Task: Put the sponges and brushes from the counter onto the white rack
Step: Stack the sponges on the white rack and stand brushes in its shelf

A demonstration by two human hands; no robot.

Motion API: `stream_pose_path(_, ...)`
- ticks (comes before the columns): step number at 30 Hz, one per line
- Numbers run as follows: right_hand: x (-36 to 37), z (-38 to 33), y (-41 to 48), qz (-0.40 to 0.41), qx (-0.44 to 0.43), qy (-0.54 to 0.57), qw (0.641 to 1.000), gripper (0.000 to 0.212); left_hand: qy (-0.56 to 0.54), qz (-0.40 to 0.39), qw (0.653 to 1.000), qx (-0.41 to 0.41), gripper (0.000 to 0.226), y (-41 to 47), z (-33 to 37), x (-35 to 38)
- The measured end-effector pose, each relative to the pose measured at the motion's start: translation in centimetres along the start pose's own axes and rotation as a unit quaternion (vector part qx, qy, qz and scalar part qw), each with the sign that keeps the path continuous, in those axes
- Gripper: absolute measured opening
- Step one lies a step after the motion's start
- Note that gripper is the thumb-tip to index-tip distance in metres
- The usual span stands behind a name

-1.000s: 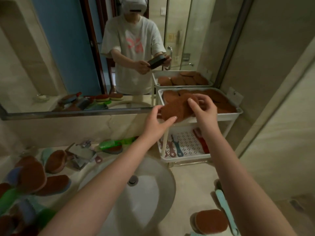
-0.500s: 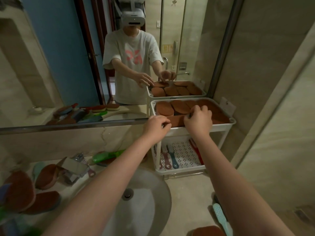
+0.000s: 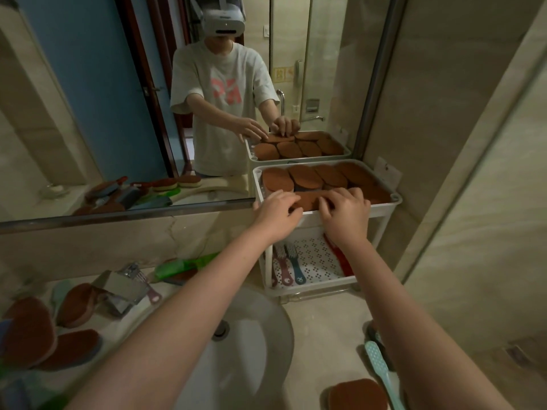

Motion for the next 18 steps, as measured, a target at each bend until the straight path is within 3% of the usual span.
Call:
stream_pose_path(5, -1.0, -0.7, -2.0, 0.074, -0.006, 0.070, 0.995, 0.024, -0.067, 0.225, 0.972, 0.030, 0.027, -3.1, 0.2, -1.5)
stream_pose_path(7, -1.5, -1.1, -3.4, 0.100, -0.011, 0.114, 0.988, 0.022, -0.127, 0.265, 0.955, 0.045, 0.021, -5.2, 0.4, -1.2)
stream_pose_path(12, -0.5, 0.9, -8.6, 0.084, 0.038, 0.175, 0.980, 0.020, -0.168, 0.223, 0.958, 0.065, 0.019, -9.5, -0.4, 3.5)
stream_pose_path(18, 1.9, 7.6, -17.2, -0.070, 0.223, 0.094, 0.968, 0.022, -0.188, 0.035, 0.981, -0.029, 0.008, -13.0, -2.5, 12.0)
Point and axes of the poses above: each hand's wrist, its own y-axis towards the middle knuckle, its own x-axis out of the palm, z = x × y, the point moved 5 cm from there along y, towards the middle knuckle, and after that the axes turned 12 degrees about y, right-handed, at the moved point
